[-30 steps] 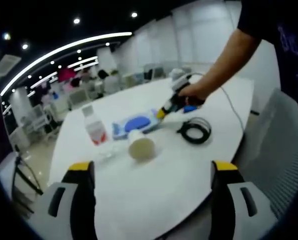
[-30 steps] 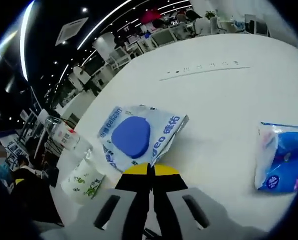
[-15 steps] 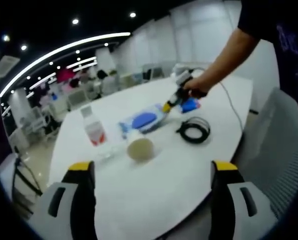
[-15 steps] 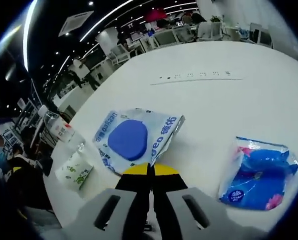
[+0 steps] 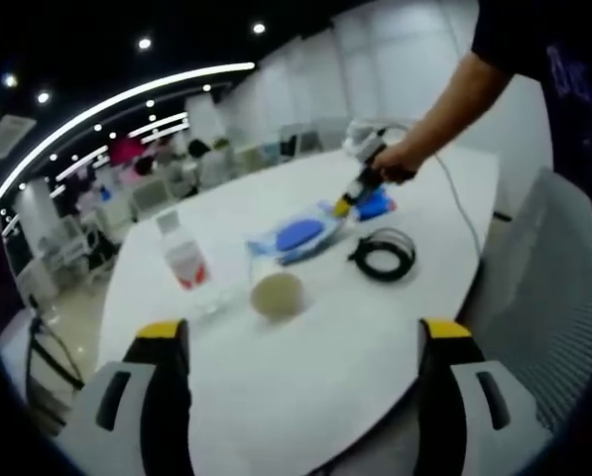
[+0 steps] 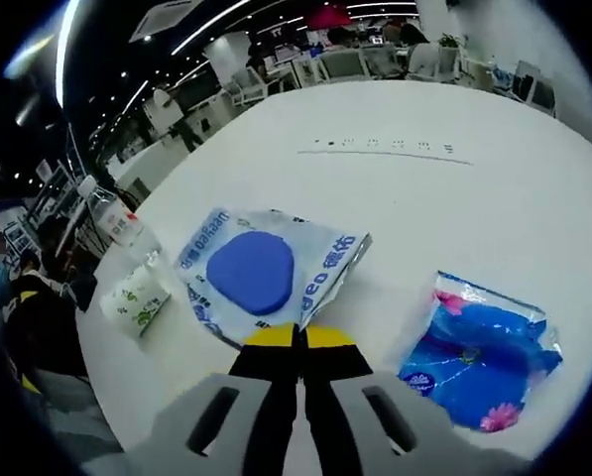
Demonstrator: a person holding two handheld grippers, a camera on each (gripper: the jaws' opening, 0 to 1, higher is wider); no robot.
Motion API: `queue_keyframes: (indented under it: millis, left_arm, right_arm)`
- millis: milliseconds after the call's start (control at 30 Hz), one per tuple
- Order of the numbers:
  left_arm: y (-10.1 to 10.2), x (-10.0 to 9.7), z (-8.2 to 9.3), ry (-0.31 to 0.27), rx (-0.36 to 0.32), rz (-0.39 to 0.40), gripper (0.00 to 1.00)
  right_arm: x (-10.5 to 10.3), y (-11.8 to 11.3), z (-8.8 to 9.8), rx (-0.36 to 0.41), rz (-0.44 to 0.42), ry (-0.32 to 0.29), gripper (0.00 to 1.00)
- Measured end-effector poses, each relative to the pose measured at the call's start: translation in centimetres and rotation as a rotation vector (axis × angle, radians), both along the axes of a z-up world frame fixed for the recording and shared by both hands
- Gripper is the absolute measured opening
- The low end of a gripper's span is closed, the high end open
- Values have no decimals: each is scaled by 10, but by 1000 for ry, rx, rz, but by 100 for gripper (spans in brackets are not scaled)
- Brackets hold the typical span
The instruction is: Arrange the tabletop items into an orderly group along one side of the table until the central work area is clear of visible clutter.
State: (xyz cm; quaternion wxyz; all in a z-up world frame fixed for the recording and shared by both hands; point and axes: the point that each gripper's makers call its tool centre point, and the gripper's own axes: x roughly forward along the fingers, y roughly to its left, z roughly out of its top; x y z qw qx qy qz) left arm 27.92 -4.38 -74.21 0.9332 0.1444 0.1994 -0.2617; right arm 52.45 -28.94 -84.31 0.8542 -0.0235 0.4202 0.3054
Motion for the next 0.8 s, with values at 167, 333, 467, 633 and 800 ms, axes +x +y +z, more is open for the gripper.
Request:
queue_keyframes:
  millis: [167, 333, 467, 633, 800]
  left_arm:
    - [0, 0, 0, -1, 2, -2, 92]
    - [0, -1, 0, 0, 4, -5, 91]
    - [1, -1, 0, -2, 2, -2, 91]
    - [2, -1, 1, -3, 5, -3, 91]
    - [3, 0, 1, -6, -7, 2, 92]
  right_arm:
    - [3, -12, 0, -59, 35, -14, 1]
    - [6, -15, -1, -92, 59, -32, 2]
    - [6, -15, -4, -138, 84, -60, 3]
    - [9, -13, -4, -151, 81, -75, 6]
    - [9, -9, 8, -213, 164, -150, 14]
